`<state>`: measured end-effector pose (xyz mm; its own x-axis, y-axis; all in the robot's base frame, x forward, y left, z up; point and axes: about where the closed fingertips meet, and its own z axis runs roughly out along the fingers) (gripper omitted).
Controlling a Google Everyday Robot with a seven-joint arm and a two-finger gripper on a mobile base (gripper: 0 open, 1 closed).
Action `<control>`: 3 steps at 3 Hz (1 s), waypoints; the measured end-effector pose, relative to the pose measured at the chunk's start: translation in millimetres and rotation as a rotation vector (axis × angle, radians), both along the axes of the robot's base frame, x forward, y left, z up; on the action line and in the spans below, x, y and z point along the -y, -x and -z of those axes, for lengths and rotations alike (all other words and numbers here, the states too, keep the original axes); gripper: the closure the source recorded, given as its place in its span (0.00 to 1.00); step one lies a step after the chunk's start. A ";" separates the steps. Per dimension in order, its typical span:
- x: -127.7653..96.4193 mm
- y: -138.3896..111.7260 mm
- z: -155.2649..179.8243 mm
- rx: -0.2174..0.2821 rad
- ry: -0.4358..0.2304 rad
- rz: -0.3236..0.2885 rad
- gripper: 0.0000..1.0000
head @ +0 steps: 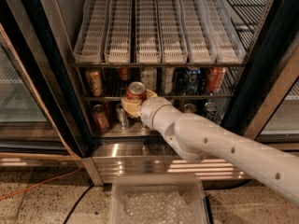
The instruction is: Pick coke can from middle shelf of fridge
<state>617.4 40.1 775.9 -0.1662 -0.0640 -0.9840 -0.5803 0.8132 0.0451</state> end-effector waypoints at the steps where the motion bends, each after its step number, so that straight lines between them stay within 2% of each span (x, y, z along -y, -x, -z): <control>1: 4.8 1.9 0.6 -0.014 0.049 -0.062 1.00; 3: 54.6 20.8 15.7 -0.105 0.061 -0.206 1.00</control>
Offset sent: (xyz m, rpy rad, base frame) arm -0.0608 -0.0320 -0.0211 -0.0543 0.1807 0.4117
